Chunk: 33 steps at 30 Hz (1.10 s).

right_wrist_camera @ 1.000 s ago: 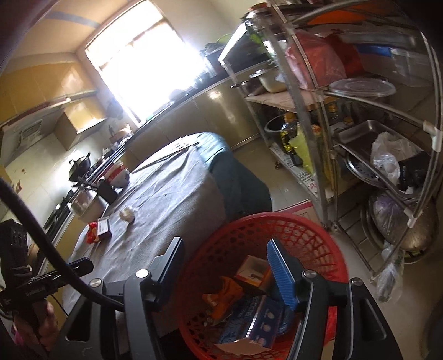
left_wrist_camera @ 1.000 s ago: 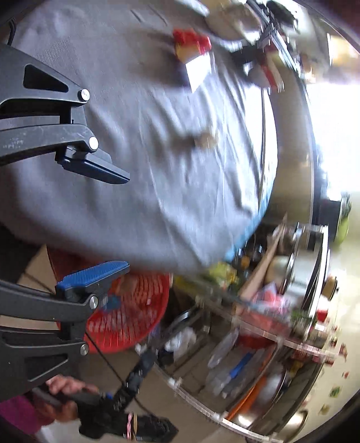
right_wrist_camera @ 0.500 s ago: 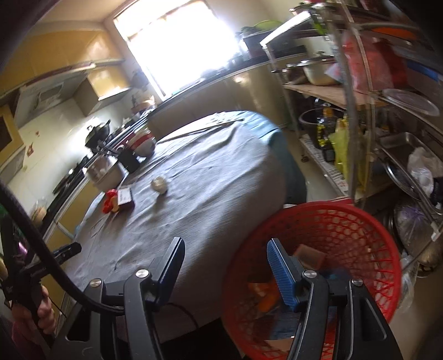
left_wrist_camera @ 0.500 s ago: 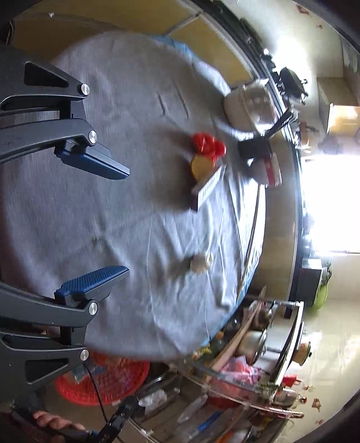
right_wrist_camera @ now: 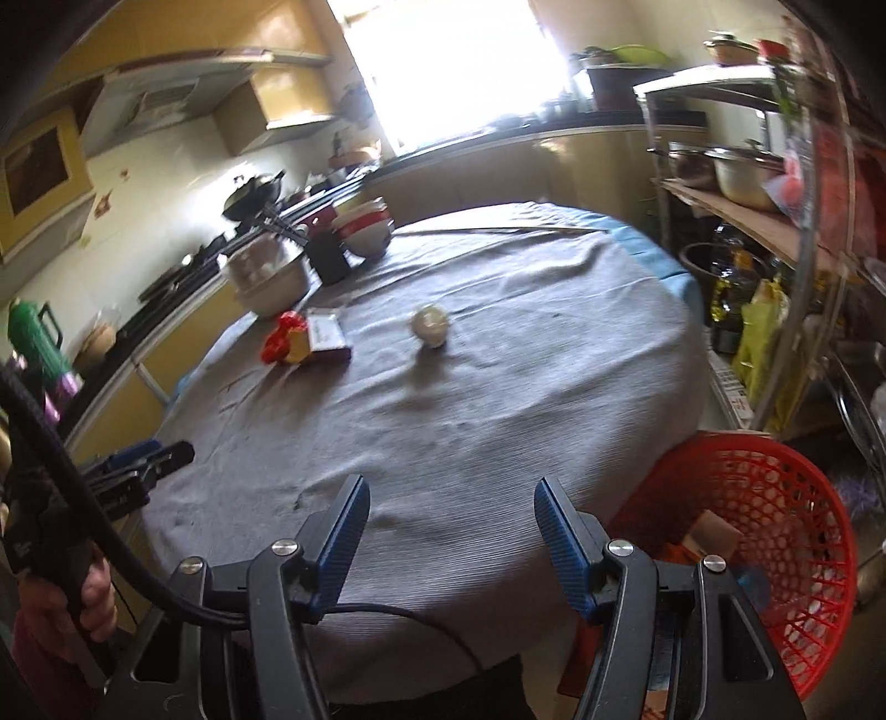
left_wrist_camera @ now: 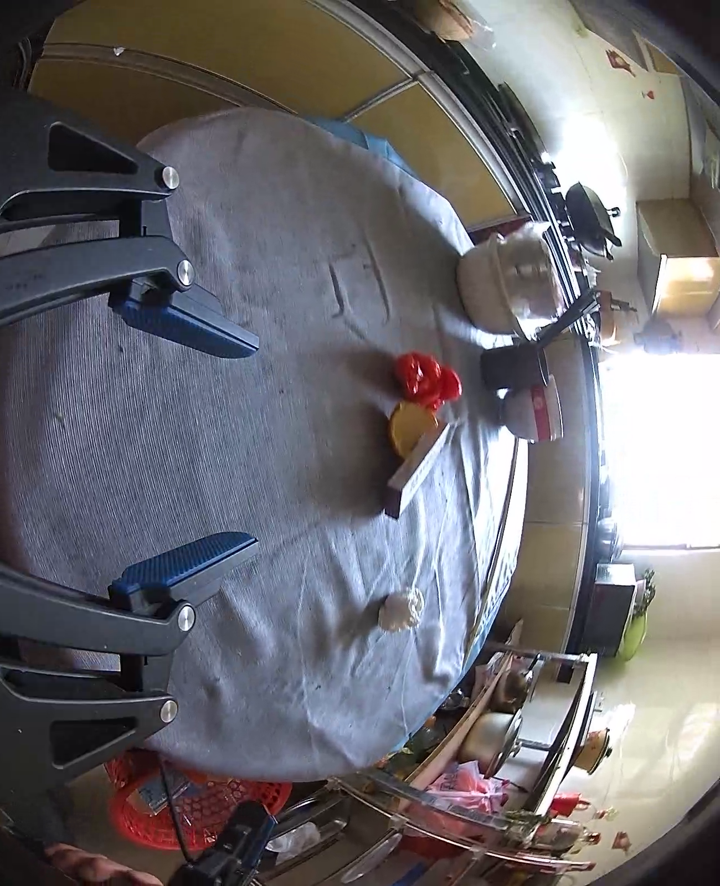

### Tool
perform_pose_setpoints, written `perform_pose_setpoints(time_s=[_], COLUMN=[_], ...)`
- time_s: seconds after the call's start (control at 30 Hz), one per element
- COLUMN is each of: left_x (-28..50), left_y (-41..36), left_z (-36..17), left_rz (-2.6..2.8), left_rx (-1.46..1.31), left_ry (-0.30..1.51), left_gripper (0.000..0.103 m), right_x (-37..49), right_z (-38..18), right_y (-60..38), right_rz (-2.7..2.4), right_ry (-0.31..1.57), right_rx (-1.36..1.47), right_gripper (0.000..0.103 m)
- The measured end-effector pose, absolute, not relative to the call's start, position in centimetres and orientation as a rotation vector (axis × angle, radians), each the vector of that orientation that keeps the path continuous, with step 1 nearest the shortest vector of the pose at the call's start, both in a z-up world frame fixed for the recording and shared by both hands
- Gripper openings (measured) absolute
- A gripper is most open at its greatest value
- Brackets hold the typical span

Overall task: Collect trash
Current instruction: 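Move both open tools back over the table toward the white tissue ball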

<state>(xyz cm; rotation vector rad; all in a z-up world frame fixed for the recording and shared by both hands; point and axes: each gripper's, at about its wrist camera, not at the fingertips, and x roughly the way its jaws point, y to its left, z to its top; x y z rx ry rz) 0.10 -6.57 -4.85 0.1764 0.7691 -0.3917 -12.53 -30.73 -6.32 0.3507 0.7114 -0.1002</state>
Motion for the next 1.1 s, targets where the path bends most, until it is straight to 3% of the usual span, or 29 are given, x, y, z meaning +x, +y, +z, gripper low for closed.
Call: perform_pose_setpoints(time_s=[1.1], left_x=[2.8], left_y=[1.2], left_z=[-7.6], left_rz=[-0.245], left_rx=[0.064], left_ry=[0.840], left_gripper=[0.066], right_x=[-6.9], right_z=[-7.2], right_y=[-22.1], right_rz=[0.044], right_ry=[0.824], right_rx=[0.234], right_gripper=[0.066])
